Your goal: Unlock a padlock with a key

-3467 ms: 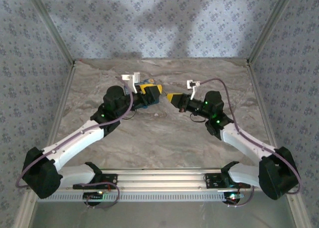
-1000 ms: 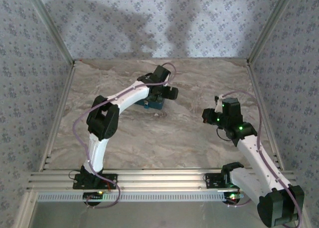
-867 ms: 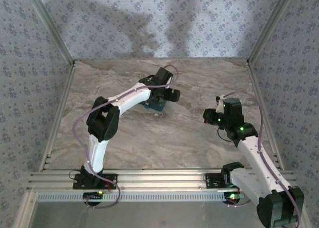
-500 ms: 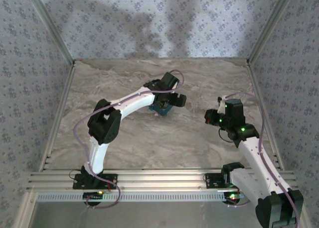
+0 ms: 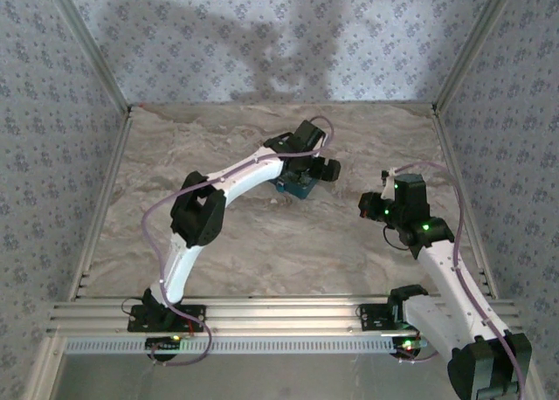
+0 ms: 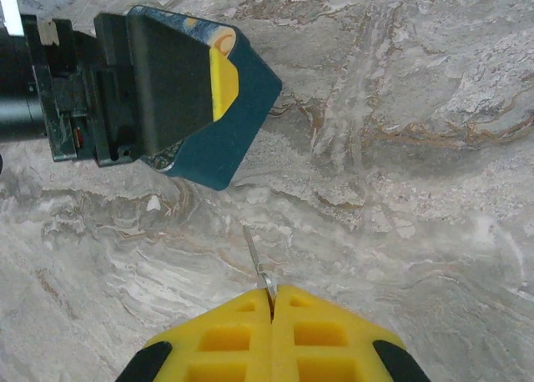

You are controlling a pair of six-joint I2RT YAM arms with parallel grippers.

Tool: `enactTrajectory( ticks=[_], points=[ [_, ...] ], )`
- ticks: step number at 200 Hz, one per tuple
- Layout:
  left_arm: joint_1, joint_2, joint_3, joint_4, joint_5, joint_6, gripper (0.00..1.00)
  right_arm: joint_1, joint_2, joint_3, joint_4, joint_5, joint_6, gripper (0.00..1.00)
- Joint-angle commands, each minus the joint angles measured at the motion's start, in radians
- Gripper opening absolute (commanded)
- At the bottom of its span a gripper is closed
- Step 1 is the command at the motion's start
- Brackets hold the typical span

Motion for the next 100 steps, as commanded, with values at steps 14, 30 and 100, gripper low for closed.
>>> enactTrajectory(
  ticks=[14, 30, 100],
  points=[
    [0.002, 0.0, 0.102, -0.084, 0.021, 0.033, 0.97, -0.006, -0.014, -0.013, -0.011, -0.015, -0.008, 0.0],
    [0.013, -0.023, 0.131, -0.093, 0.025, 0.039, 0.97, -0.005, -0.012, -0.013, -0.003, -0.024, -0.006, 0.0],
    [0.071, -0.285, -0.089, 0.018, 0.011, 0.089, 0.98, 0.015, 0.031, -0.007, 0.065, -0.098, 0.008, 0.0]
  ],
)
